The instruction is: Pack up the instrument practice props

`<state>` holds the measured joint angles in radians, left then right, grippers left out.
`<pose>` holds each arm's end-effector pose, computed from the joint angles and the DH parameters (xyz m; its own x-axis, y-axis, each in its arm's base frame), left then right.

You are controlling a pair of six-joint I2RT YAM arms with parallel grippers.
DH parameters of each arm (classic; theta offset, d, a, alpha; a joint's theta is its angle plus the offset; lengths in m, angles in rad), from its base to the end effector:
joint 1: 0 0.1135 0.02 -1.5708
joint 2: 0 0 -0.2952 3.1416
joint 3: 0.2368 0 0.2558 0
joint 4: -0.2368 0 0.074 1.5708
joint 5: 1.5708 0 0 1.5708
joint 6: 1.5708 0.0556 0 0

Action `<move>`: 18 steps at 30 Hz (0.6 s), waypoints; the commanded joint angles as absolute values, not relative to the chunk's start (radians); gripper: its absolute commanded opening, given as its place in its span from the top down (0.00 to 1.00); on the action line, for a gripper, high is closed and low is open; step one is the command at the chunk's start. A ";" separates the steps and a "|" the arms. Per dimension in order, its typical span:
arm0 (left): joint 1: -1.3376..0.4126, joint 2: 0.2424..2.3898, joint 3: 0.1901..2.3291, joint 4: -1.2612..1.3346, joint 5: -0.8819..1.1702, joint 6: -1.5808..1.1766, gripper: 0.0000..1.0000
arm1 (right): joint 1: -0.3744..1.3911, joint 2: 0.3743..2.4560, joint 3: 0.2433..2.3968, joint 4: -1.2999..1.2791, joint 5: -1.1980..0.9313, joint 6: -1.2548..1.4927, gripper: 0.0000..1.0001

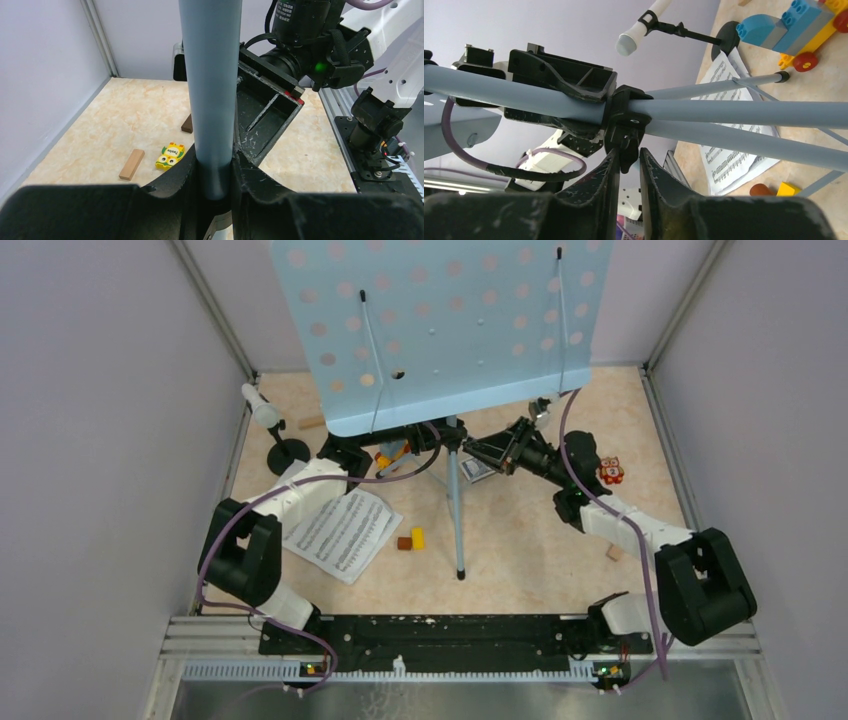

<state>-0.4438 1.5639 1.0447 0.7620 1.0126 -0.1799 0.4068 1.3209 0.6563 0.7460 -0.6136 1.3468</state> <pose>0.3085 -0.1989 0.3623 0.0399 -0.1239 -0.9915 0.9942 0.1043 0.0270 0.2618 0.1476 0.3031 -0.8127 0.5179 -0.2670 -0.2617 0.0850 0.9614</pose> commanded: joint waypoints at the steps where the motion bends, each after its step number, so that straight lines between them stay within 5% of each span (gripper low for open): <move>1: -0.394 1.592 1.015 0.612 0.955 -0.123 1.00 | 0.419 1.356 0.707 0.856 -0.609 1.356 0.86; 3: -0.394 1.590 1.015 0.614 0.956 -0.122 1.00 | 0.424 1.369 0.710 0.877 -0.618 1.357 1.00; 7: -0.393 1.589 1.015 0.612 0.954 -0.120 1.00 | 0.444 1.371 0.716 0.870 -0.622 1.253 1.00; 18: -0.394 1.588 1.015 0.617 0.957 -0.125 1.00 | 0.645 1.232 0.688 0.620 -0.571 0.041 1.00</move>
